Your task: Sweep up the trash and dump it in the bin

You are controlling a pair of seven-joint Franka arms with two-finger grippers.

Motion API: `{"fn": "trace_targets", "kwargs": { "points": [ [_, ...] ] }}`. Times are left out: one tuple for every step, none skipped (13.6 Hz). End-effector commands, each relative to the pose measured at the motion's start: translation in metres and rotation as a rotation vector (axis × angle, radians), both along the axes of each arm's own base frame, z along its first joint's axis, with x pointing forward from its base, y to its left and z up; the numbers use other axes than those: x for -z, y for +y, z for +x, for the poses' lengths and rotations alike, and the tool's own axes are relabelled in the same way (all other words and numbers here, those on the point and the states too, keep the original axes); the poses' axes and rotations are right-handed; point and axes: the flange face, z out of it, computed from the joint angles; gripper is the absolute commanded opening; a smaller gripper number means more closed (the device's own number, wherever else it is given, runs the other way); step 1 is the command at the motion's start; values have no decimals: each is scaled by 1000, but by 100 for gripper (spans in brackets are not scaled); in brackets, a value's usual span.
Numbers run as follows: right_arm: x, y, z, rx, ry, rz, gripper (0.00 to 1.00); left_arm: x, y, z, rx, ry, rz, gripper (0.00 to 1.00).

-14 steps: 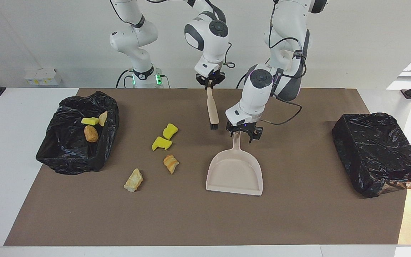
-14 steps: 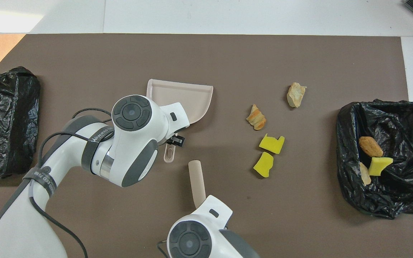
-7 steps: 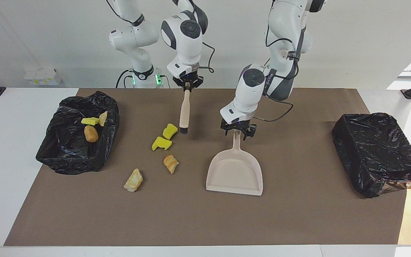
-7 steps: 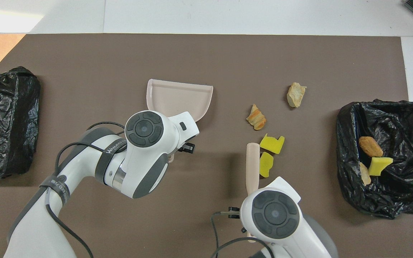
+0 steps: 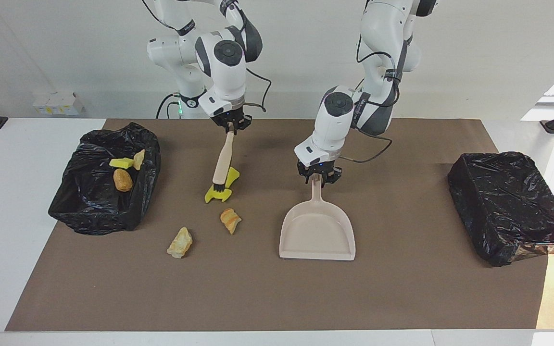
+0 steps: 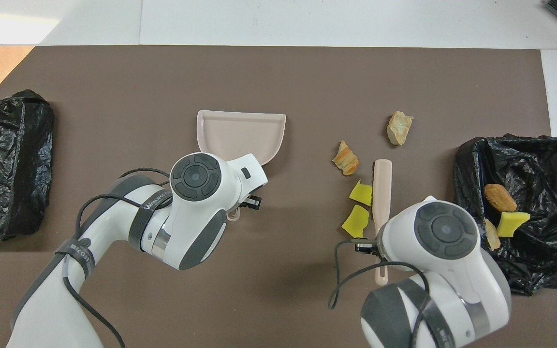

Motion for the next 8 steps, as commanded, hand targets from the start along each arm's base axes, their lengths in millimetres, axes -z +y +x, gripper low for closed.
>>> {"fn": "trace_targets", "kwargs": {
  "points": [
    [-8, -22, 65, -78, -27, -14, 0, -6, 8, -9, -42, 10, -1, 23],
    [-12, -35, 86, -118, -30, 1, 0, -6, 8, -8, -44, 12, 1, 5],
    [-16, -50, 107, -153, -37, 5, 0, -7, 8, -5, -38, 8, -2, 1],
    [-13, -60, 124, -195, -45, -40, 0, -8, 10, -2, -27, -1, -4, 0],
    [-9, -65, 139, -234, -56, -102, 0, -9, 12, 1, 8, -7, 0, 0],
    [-7, -78, 154, -251, -61, -129, 0, -11, 16, 6, 74, -18, -1, 0],
    [-11, -99, 165, -284, -63, -130, 0, -12, 27, 13, 148, -22, 0, 0],
    [-13, -109, 177, -349, -61, -117, 0, -17, 43, 23, 195, -29, 0, 0]
  ]
}}
